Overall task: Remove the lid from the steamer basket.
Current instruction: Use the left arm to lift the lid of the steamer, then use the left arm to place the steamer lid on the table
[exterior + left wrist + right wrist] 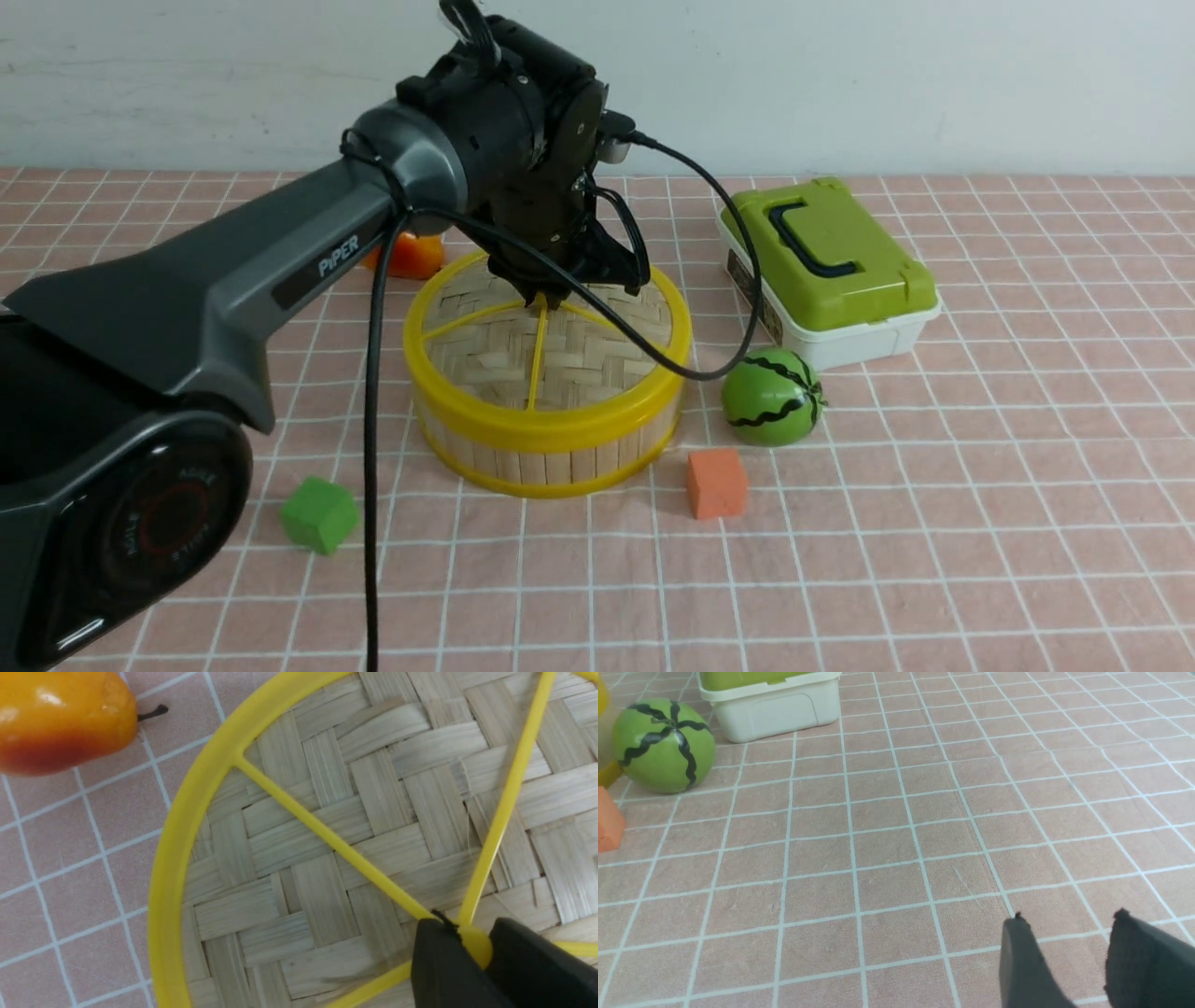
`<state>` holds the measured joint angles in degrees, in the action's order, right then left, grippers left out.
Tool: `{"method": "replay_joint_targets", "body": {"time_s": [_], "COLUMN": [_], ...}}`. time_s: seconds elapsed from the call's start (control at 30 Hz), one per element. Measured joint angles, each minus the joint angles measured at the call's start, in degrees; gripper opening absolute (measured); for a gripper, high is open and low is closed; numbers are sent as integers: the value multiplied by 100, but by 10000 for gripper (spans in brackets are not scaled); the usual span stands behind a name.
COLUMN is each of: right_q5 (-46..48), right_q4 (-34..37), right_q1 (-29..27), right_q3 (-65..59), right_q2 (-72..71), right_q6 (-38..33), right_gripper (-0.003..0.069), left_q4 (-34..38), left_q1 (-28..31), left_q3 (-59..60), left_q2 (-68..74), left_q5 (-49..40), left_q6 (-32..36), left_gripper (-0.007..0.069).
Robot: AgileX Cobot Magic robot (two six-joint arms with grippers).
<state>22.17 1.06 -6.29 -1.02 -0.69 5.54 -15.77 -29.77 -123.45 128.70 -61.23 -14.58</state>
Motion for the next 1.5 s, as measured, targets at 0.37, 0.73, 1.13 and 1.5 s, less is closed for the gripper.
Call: {"method": "replay_joint_targets", "body": {"time_s": [0.37, 0.73, 1.13, 1.5], "right_q5": [0, 0, 0, 0], "right_q4": [0, 0, 0, 0], "right_q1": [0, 0, 0, 0], "right_q3": [0, 0, 0, 0], "right_q2": [0, 0, 0, 0], "right_q6": [0, 0, 0, 0], "right_gripper": [241, 241, 241, 241], "left_q4": [-53, -277, -137, -509], "left_q1": [0, 1266, 2342, 2342], "left_q3": [-326, -312, 2279, 2444], "left_q2": [-609, -1794, -1552, -893], "left_q5": [-158, -547, 1245, 1854], "left_q6": [93, 127, -556, -1337], "left_gripper": [103, 103, 103, 103]}}
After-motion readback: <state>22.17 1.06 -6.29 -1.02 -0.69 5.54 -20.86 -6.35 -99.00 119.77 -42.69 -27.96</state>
